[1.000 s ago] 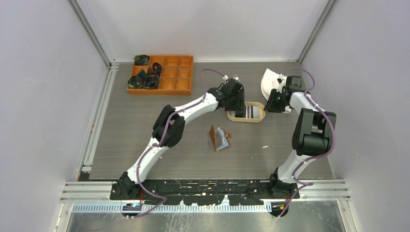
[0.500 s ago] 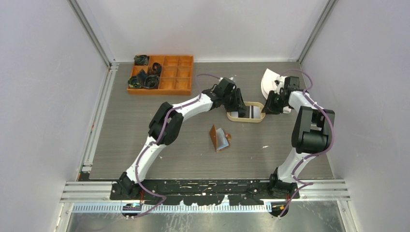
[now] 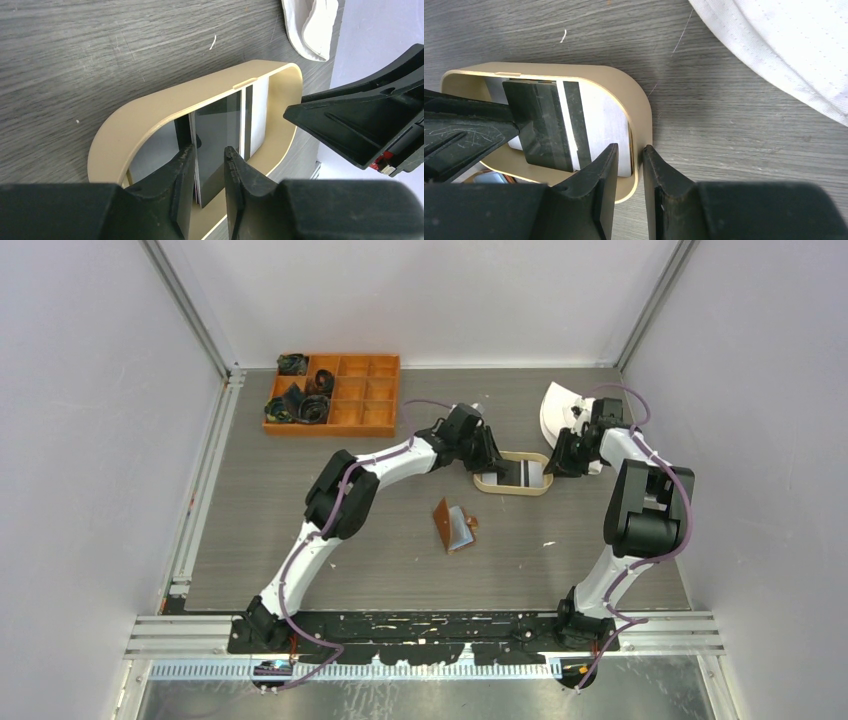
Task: Put the credit cards into the card holder
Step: Pick up the credit card from the storage box.
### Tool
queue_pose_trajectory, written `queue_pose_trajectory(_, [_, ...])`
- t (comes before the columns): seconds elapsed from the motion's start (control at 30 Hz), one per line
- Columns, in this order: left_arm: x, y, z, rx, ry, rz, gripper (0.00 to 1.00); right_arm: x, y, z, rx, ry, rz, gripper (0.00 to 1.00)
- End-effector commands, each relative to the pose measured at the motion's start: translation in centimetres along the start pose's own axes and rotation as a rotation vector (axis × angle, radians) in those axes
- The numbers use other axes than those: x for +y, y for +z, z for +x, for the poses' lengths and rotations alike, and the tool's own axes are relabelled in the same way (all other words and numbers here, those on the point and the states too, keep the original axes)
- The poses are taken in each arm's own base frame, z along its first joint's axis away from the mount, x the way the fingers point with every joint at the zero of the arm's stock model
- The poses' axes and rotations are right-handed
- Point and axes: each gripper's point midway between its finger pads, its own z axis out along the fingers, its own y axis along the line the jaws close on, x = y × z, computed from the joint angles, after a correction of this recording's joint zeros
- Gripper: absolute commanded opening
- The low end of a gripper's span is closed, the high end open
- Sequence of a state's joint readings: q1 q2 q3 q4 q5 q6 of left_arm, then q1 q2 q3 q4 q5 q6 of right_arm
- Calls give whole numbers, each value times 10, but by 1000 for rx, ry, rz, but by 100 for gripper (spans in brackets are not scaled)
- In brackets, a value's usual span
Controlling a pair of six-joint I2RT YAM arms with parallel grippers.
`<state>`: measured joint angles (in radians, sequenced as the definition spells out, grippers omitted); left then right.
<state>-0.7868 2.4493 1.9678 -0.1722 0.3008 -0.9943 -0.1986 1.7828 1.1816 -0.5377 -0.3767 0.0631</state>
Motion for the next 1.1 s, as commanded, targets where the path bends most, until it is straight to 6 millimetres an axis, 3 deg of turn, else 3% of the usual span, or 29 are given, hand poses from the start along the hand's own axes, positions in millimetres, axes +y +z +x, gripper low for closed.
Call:
queue_pose_trajectory(0.0, [-66,-25,-7,-16,21,189,27,15,-7,-19,-45,-17,-48,30])
queue_pose_trajectory(0.4, [-74,-29,-11,-52,0,241,23,15,-6,-18,-40,-15,-52,30])
queue_pose_trajectory(0.73, [-74,-21,-5,-49,14,283,27,17,-7,-19,-42,-16,-59,30])
queue_pose_trajectory(1.07, [-76,-18,-4,-61,18,300,23,18,-7,-19,-38,-16,-65,30])
